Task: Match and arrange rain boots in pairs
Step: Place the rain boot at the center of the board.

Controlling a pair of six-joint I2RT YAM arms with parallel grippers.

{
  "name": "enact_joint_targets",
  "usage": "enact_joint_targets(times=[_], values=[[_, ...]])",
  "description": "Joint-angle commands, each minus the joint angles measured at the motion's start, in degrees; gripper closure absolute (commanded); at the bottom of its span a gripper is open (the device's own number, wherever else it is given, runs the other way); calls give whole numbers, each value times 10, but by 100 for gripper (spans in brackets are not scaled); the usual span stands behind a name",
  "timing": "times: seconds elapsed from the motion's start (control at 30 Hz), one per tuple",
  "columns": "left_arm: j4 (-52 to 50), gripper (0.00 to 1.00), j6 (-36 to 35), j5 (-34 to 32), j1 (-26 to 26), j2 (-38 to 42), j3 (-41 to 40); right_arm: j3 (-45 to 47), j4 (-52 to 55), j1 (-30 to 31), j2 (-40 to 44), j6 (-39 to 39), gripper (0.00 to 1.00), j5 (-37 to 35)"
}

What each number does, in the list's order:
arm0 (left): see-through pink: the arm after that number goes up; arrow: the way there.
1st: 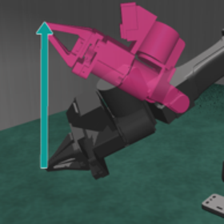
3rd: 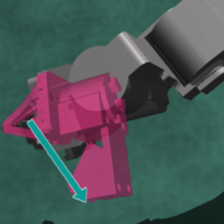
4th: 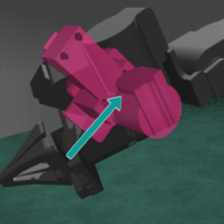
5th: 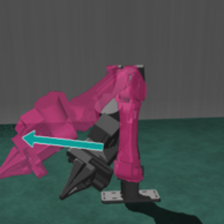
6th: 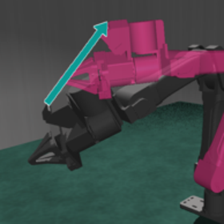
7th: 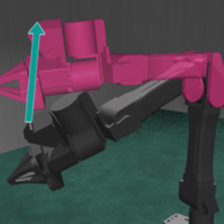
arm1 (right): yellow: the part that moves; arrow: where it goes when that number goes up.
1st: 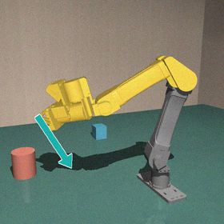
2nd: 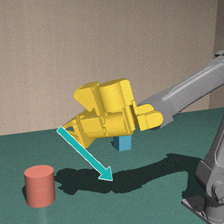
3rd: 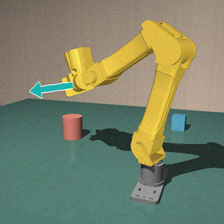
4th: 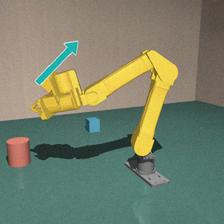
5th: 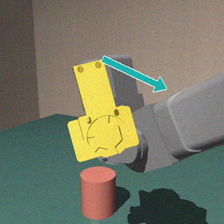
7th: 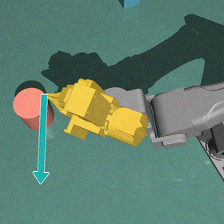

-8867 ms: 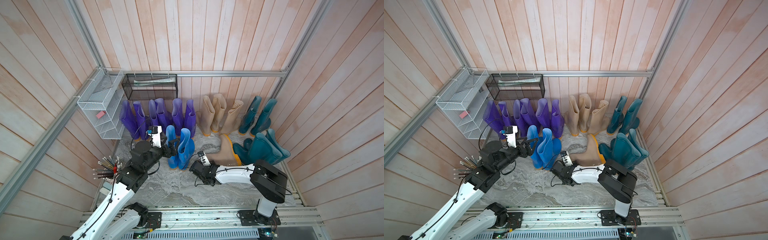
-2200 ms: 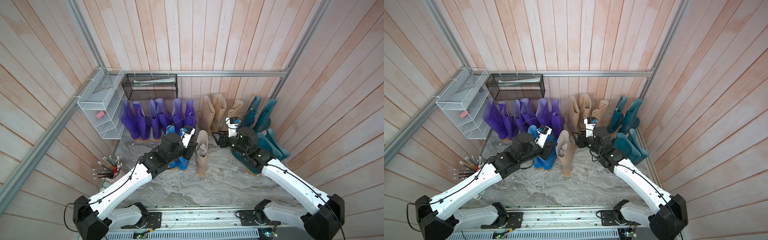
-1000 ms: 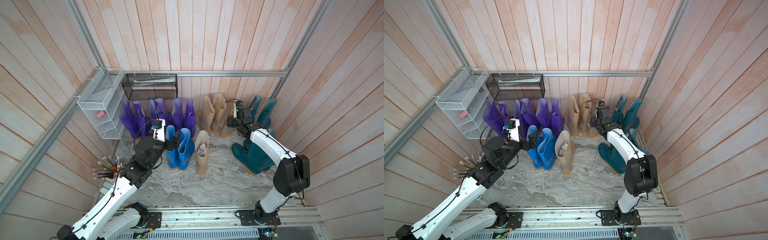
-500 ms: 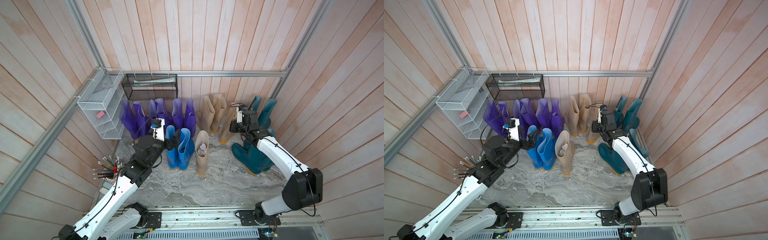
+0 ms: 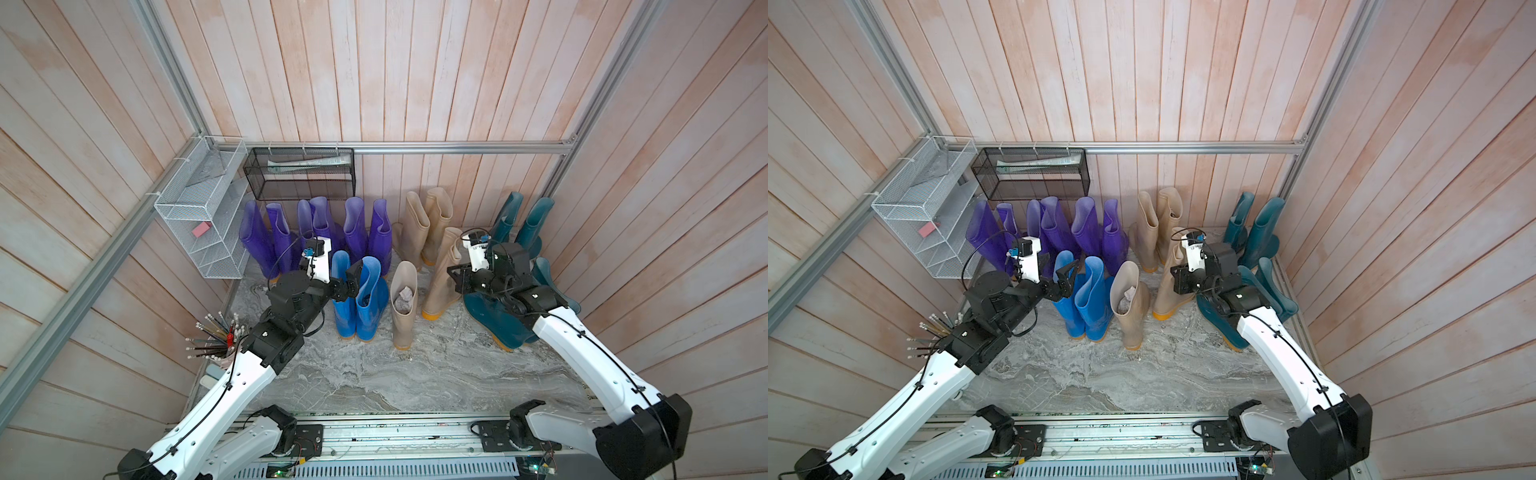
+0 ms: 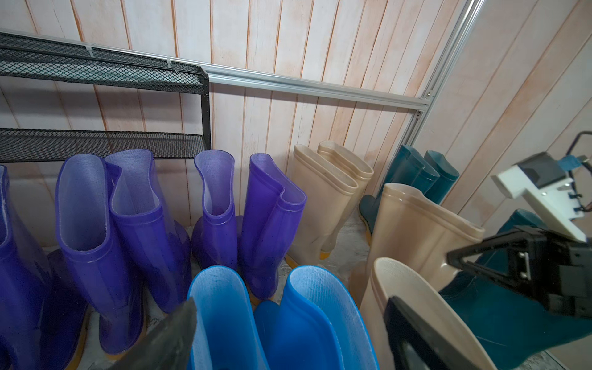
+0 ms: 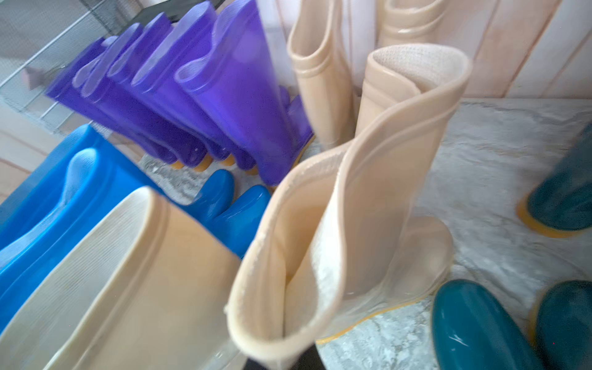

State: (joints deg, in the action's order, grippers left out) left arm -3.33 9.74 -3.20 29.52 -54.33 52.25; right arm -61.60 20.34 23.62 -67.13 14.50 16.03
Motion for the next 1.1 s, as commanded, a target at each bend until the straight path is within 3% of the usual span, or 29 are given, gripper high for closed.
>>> enact_joint_targets(times=[0.0, 0.23, 0.4, 0.47, 0.5, 0.6, 0.73, 0.93, 1.07], values=[[13, 6, 6, 11, -3, -3, -9, 5, 18, 15, 36, -13, 100, 57], [19, 9, 13, 21, -3, 1, -11, 51, 96, 20, 116, -10, 100, 81], [26, 11, 20, 42, -3, -2, -10, 66, 164, 20, 159, -9, 97, 43], [31, 13, 26, 56, -3, -6, -7, 50, 186, 21, 172, -6, 88, 23], [32, 13, 30, 66, -3, -8, -2, 40, 197, 21, 177, -6, 77, 8], [23, 16, 32, 97, 1, -23, 23, 4, 229, 20, 181, -13, 70, -22], [-18, 17, 23, 127, 15, -59, 81, -36, 235, 20, 171, -17, 49, -72], [-112, 17, -29, 101, 74, -137, 177, -92, 224, 20, 106, -8, 36, -162], [-150, 16, -50, 80, 92, -176, 213, -107, 211, 21, 70, 12, 30, -147]])
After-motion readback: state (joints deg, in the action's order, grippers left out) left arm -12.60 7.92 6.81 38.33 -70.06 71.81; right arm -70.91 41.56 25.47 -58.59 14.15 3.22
